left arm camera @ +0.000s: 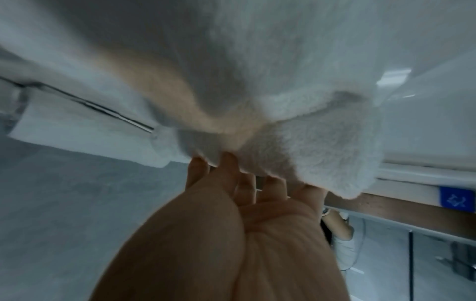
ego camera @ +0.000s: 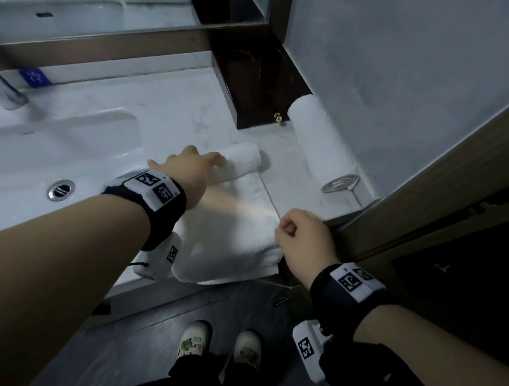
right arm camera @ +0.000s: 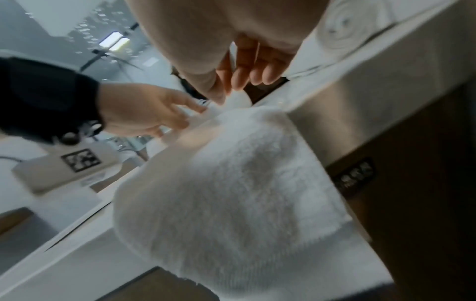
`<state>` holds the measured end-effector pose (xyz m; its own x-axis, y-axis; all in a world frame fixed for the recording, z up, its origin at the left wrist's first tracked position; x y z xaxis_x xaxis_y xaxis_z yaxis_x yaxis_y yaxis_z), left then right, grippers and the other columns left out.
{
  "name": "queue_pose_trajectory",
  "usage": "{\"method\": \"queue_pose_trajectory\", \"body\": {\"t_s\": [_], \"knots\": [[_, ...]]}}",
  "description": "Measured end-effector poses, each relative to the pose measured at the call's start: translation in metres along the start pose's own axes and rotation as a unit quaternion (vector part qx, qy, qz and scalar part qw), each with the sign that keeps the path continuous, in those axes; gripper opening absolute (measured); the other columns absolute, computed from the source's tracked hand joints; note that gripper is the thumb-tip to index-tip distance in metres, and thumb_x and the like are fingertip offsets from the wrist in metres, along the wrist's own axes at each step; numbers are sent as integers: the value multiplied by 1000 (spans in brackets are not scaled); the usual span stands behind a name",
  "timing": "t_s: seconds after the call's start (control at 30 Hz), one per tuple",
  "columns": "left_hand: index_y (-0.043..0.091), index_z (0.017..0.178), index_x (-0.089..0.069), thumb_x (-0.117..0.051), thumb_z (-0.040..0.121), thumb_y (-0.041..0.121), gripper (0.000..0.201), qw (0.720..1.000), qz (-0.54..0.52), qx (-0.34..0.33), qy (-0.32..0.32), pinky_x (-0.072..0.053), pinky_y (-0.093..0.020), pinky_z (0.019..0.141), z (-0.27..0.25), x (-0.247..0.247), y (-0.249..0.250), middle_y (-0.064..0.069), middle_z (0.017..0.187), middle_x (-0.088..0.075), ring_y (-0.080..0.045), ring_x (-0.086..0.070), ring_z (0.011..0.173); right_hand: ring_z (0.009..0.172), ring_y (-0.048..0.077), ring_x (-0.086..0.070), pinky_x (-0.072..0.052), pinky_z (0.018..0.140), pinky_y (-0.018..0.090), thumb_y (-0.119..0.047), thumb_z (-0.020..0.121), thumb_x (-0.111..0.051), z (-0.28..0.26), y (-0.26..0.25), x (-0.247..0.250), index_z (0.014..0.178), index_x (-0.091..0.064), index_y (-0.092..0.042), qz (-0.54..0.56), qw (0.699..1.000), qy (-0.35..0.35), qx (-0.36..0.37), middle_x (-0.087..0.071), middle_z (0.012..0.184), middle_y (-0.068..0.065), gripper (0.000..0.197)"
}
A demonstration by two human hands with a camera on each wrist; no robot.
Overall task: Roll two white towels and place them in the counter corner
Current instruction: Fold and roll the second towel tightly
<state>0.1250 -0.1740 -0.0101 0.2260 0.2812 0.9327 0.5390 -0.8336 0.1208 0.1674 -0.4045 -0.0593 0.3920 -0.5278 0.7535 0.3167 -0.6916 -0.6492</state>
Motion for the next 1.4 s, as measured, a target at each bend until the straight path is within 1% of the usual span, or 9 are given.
{"method": "queue_pose_trajectory", "body": {"t_s": [0.17, 0.27, 0.37, 0.53, 0.73, 0.87, 0.97, 1.17, 1.4], "knots": [[39, 134, -57, -45, 91, -4, 62, 996, -90, -21, -1, -46, -28, 81, 14, 7, -12, -4, 120, -61, -26, -61, 105, 116, 22, -44, -38, 100, 32, -17, 85, -64, 10, -47, -12, 102, -68, -14, -75, 977, -39, 196, -57, 119, 1, 18], [39, 129, -58, -54, 88, 0, 57, 991, -131, -22, 27, -53, -33, 79, 19, 11, -17, -2, 113, -65, -22, -63, 95, 140, 22, -27, -23, 116, 33, -24, 90, -61, 22, -61, -26, 128, -60, -17, -120, 953, -121, 250, -40, 149, 1, 39], [29, 141, -48, -62, 88, 11, 57, 992, -122, -18, 33, -50, -37, 91, 27, 7, -20, -7, 123, -60, -27, -60, 107, 148, 21, -11, -8, 119, 33, -34, 90, -59, 32, -69, -38, 141, -46, -23, -172, 932, -169, 271, -24, 159, -1, 53], [32, 135, -50, -60, 90, 25, 46, 996, -93, -1, 2, -46, -44, 97, 36, -2, -28, -9, 128, -51, -31, -55, 112, 149, 24, 1, -5, 119, 41, -50, 89, -53, 38, -68, -52, 148, -28, -32, -205, 916, -225, 260, -4, 163, -5, 66], [31, 131, -39, -59, 89, 24, 47, 991, -113, -18, -70, -40, -31, 68, 44, -4, -32, 2, 90, -62, -18, -58, 80, 149, 23, 9, 1, 119, 43, -63, 86, -49, 37, -56, -59, 150, -9, -39, -228, 909, -224, 266, 7, 162, -10, 80], [20, 121, -51, -62, 84, 23, 39, 994, -51, -24, -89, -46, -35, 82, 52, -1, -28, -4, 112, -62, -25, -59, 99, 148, 22, 14, 7, 116, 42, -69, 83, -45, 39, -53, -65, 149, -2, -44, -238, 906, -227, 265, 12, 161, -13, 83], [18, 114, -54, -60, 85, 23, 30, 997, -7, -38, -73, -50, -39, 81, 57, 2, -26, -9, 114, -57, -30, -58, 99, 147, 21, 20, 13, 115, 42, -71, 84, -40, 45, -54, -70, 148, -1, -47, -238, 907, -238, 253, 14, 160, -13, 79], [24, 131, -38, -59, 85, 11, 52, 991, 124, -28, 34, -39, -41, 84, 69, 2, -15, -7, 128, -43, -29, -44, 116, 144, 21, 28, 14, 117, 46, -70, 87, -34, 66, -60, -77, 146, 6, -51, -237, 916, -236, 221, 19, 159, -14, 74], [22, 129, -38, -60, 81, 8, 55, 991, 117, -6, 61, -35, -41, 82, 93, 11, -7, -7, 127, -41, -31, -42, 116, 143, 22, 31, 17, 115, 46, -72, 85, -29, 92, -66, -85, 145, 9, -53, -241, 924, -217, 203, 22, 159, -12, 73]]}}
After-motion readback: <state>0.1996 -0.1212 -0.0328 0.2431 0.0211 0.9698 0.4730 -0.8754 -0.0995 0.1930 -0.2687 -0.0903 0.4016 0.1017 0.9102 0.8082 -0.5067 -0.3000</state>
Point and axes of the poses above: each hand's wrist, its own z-axis towards the middle knuckle, its own x-axis out of the back of the hand, y = z × x, the point moved 3 cm from there along z, towards the middle knuckle
